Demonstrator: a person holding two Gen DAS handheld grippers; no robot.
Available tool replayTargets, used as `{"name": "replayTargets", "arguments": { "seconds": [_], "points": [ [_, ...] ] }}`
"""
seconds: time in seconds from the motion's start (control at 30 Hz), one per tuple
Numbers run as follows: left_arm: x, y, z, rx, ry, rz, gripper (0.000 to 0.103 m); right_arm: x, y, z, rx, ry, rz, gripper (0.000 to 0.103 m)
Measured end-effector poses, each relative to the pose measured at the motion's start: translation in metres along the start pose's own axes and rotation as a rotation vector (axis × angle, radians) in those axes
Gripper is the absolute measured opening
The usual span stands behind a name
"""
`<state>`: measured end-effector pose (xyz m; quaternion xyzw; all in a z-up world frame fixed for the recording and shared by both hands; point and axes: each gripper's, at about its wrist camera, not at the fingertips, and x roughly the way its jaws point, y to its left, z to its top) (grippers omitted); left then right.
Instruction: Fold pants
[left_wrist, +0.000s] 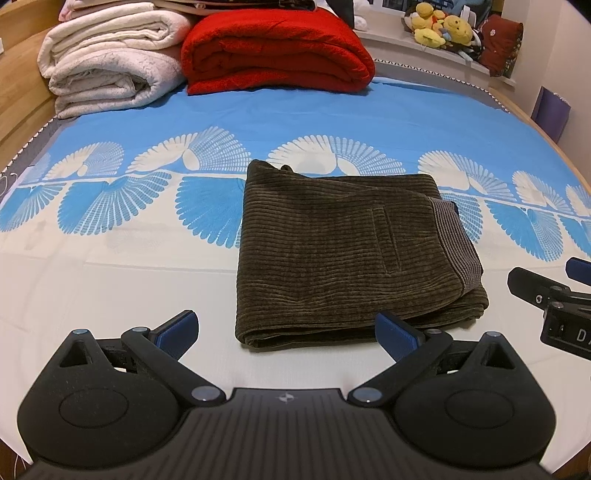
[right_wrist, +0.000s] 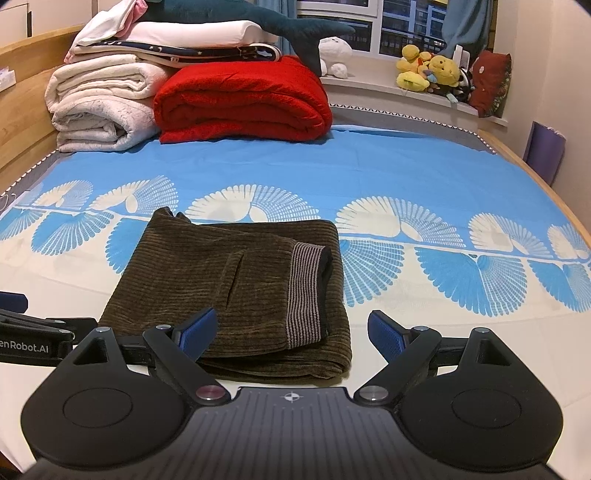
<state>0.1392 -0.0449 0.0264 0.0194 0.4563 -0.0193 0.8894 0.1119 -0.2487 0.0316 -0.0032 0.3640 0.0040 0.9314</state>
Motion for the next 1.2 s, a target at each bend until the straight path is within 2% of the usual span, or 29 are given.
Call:
{"name": "replayTargets", "arguments": {
  "seconds": [1.2],
  "points": [
    [0.0007,-0.0011,-0.0002,0.011,-0.005,-0.007,0.102,0.0000,0.0024,0.0005,-0.004,0.001,0.003,0.089]
  ]
}}
